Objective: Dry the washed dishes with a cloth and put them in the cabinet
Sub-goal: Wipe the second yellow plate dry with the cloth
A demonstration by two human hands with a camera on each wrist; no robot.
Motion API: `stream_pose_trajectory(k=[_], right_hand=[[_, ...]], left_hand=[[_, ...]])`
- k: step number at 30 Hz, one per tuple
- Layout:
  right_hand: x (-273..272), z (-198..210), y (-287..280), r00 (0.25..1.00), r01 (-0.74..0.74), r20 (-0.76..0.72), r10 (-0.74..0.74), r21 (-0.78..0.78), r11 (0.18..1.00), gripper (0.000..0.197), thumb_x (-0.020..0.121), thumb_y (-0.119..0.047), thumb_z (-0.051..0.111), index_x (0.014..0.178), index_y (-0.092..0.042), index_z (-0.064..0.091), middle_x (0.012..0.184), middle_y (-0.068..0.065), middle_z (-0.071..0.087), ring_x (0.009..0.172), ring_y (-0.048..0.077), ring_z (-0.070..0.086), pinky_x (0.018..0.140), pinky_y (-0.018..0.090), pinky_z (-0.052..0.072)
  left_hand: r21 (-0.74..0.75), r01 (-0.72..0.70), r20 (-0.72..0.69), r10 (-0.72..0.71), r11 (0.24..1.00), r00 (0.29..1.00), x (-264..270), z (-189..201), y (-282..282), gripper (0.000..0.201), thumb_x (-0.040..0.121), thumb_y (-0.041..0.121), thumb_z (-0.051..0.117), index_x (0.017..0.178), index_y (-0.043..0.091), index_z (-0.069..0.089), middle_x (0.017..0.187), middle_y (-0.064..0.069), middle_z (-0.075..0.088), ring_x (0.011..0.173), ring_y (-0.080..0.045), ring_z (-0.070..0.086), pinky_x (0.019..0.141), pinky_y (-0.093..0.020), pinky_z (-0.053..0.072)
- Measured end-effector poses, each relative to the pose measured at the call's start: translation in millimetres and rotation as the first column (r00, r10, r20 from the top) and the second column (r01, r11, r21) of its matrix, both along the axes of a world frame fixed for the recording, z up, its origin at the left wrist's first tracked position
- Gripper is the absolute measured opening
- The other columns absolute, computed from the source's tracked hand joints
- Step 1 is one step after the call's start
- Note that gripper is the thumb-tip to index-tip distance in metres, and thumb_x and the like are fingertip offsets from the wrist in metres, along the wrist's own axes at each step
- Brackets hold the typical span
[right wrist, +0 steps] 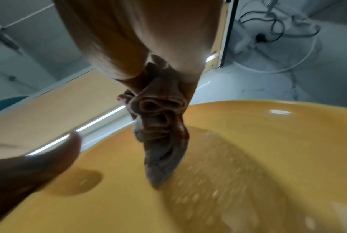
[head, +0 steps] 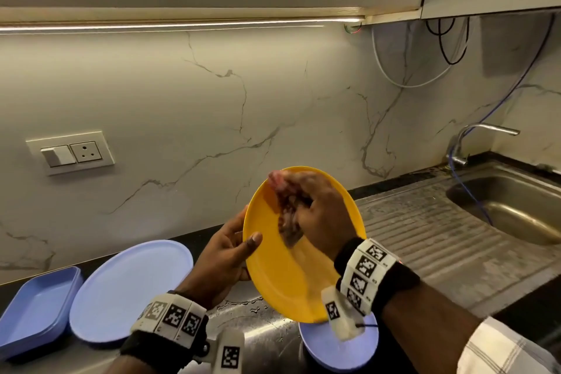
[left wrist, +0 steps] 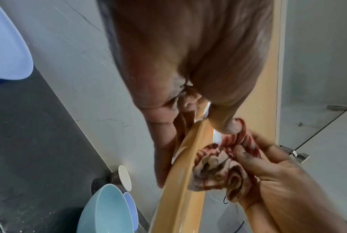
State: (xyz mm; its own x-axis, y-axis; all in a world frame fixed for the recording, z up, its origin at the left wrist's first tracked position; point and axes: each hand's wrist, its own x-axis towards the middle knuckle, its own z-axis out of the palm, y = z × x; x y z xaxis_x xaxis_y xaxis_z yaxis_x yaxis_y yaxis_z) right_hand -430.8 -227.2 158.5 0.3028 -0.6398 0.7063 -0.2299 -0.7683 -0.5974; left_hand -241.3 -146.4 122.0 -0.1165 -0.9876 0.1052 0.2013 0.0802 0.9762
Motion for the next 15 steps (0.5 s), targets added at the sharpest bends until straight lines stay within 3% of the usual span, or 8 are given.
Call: stream_pose_trajectory(k=[3,6,9,11,13,15], right_hand=[[1.4,-0.7,-9.1,0.979,0.154,-0.125,-0.158,-0.043,0.987,0.044,0.090,-0.004,0.064,0.132,-0.015,0.062,0.130,0.003,0.064,0.120,0.016,0.059,0.104,0.034,0.049],[18.5,-14.4,6.3,0.967,0.086,-0.238,-0.096,-0.051,0.995,0.052,0.086,-0.003,0.061,0.135,-0.021,0.059,0.130,0.002,0.064,0.118,0.021,0.060,0.101,0.039,0.050],[24.1,-27.5,24.1,0.960,0.022,-0.275,-0.046,-0.092,0.996,0.051,0.085,-0.009,0.051,0.133,-0.025,0.060,0.130,-0.002,0.064,0.114,0.022,0.057,0.101,0.035,0.046],[22.5,-32.0,33.3,0.953,-0.006,-0.301,-0.029,-0.114,0.993,0.048,0.087,-0.012,0.052,0.132,-0.025,0.062,0.131,-0.003,0.063,0.114,0.021,0.055,0.100,0.031,0.045],[22.3,-36.4,41.1,0.930,-0.083,-0.367,0.033,-0.122,0.989,0.044,0.088,-0.014,0.055,0.130,-0.023,0.064,0.129,-0.001,0.064,0.113,0.023,0.053,0.097,0.031,0.046],[20.7,-35.0,45.2,0.915,-0.169,-0.388,0.109,-0.123,0.978,0.040,0.089,-0.022,0.050,0.125,-0.018,0.067,0.126,0.003,0.065,0.112,0.023,0.054,0.096,0.030,0.048]], left_hand=[[0.046,-0.006,-0.004,0.006,0.999,1.000,0.2,-1.8,-2.1,0.091,0.062,0.054,0.089,0.140,0.025,0.050,0.131,-0.011,0.066,0.117,-0.038,0.065,0.084,-0.062,0.056],[0.041,0.002,-0.065,0.001,0.999,0.998,-0.4,-1.4,-5.5,0.077,0.067,0.047,0.088,0.135,0.027,0.058,0.129,-0.016,0.066,0.111,-0.040,0.067,0.076,-0.056,0.060],[0.015,-0.019,-0.161,0.021,1.000,0.987,0.1,-1.5,-5.4,0.051,0.082,0.032,0.074,0.131,0.024,0.062,0.127,-0.022,0.065,0.106,-0.039,0.069,0.071,-0.053,0.061],[0.041,-0.037,-0.231,0.046,0.998,0.972,0.4,-2.7,-4.3,0.056,0.082,0.042,0.072,0.130,0.015,0.061,0.126,-0.025,0.065,0.108,-0.040,0.068,0.071,-0.053,0.061],[0.083,-0.047,-0.264,0.067,0.995,0.962,0.0,-1.4,-3.2,0.058,0.090,0.053,0.054,0.127,0.008,0.058,0.122,-0.026,0.066,0.109,-0.042,0.068,0.074,-0.052,0.061],[0.078,-0.086,-0.262,0.103,0.993,0.959,1.9,2.5,-4.6,0.046,0.095,0.045,0.041,0.114,0.008,0.062,0.106,-0.024,0.070,0.093,-0.036,0.073,0.068,-0.047,0.062]])
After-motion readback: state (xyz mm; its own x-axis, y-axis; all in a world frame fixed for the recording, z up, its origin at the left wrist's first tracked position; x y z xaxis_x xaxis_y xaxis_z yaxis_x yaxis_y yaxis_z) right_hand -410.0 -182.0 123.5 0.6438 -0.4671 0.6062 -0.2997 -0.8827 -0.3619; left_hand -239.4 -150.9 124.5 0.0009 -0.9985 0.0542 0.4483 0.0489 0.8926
